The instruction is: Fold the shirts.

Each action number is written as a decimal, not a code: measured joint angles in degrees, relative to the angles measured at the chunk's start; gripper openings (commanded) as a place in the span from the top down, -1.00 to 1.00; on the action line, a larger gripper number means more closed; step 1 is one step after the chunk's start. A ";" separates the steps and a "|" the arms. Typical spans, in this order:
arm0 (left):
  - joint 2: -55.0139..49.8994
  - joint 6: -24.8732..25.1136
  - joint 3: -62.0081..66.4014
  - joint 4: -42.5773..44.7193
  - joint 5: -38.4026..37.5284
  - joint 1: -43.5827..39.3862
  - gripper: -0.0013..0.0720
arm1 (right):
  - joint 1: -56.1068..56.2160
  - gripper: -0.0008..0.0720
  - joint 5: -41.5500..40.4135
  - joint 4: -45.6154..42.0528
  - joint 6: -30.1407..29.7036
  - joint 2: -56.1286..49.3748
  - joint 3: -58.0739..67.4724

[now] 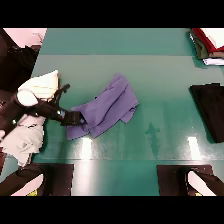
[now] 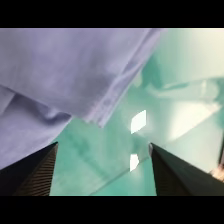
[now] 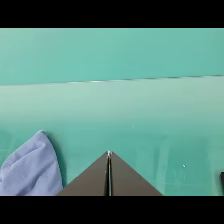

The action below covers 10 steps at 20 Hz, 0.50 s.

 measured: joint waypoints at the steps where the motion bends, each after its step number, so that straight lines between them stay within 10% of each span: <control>1: 0.83 0.20 -2.95 -1.81 2.05 0.04 -0.83 | 0.02 0.93 0.00 0.02 -0.02 0.00 0.00; 10: 1.27 9.01 -11.65 -15.21 16.44 -0.02 -0.83 | 0.02 0.93 0.07 0.20 -0.02 0.00 0.00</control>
